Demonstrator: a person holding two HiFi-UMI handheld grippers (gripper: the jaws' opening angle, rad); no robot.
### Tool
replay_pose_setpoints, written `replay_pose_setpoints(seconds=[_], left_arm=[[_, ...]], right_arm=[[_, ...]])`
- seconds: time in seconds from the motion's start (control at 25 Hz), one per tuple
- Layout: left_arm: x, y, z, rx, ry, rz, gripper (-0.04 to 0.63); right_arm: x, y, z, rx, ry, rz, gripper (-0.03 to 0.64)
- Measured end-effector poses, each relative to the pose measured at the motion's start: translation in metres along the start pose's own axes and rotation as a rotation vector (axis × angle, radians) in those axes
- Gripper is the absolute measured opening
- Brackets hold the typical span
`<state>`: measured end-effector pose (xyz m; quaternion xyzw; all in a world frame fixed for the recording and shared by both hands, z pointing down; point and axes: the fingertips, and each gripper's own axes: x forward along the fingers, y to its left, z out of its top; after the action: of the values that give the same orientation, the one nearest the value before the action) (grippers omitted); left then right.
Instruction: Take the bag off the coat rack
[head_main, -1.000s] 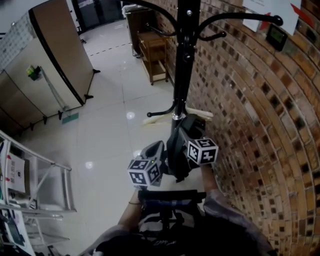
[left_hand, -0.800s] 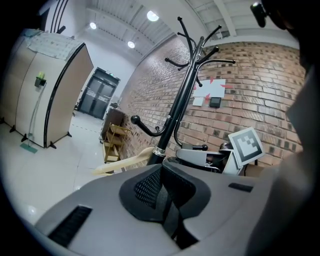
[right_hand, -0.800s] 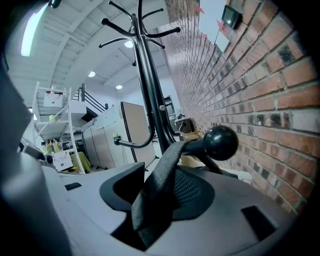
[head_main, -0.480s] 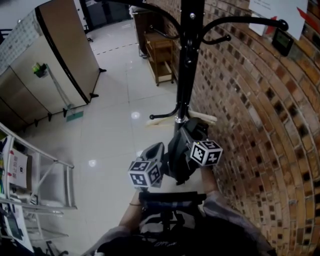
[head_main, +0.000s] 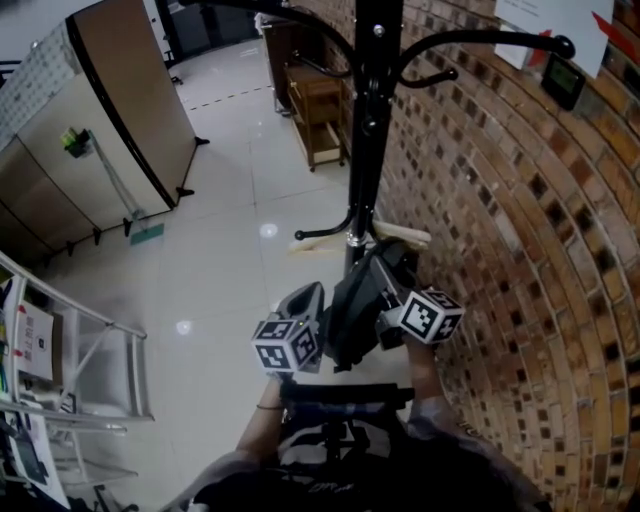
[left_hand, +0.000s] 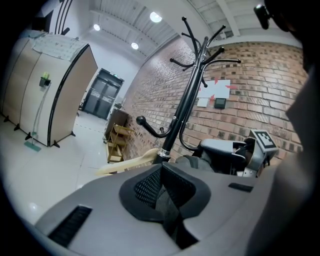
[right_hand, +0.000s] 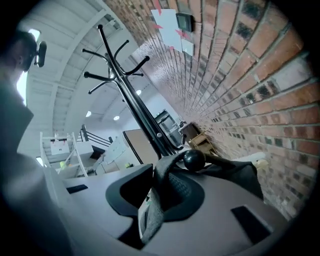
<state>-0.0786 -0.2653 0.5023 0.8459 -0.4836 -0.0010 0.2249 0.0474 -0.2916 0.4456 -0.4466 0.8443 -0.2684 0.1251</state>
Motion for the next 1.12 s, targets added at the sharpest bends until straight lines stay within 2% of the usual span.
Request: replay_pose_setpoints(seconds=[0.12, 0.52, 0.8, 0.96, 1.12], left_arm=[[0.003, -0.005, -0.001, 0.004, 0.005, -0.014, 0.008], [0.001, -0.003, -0.003, 0.0, 0.014, -0.028, 0.008], [0.003, -0.005, -0.006, -0.012, 0.014, -0.044, 0.008], [0.008, -0.012, -0.012, -0.015, 0.032, -0.065, 0.008], [0.014, -0.024, -0.016, -0.009, 0.05, -0.094, 0.009]], right_arm=[[-0.006, 0.014, 0.007, 0.036, -0.011, 0.013, 0.055], [-0.028, 0.036, 0.018, 0.005, -0.025, 0.026, 0.055], [-0.05, 0.031, 0.018, -0.002, -0.041, -0.028, 0.055], [-0.07, 0.014, 0.01, 0.063, -0.061, -0.072, 0.054], [-0.085, -0.009, -0.017, 0.1, -0.01, -0.158, 0.049]])
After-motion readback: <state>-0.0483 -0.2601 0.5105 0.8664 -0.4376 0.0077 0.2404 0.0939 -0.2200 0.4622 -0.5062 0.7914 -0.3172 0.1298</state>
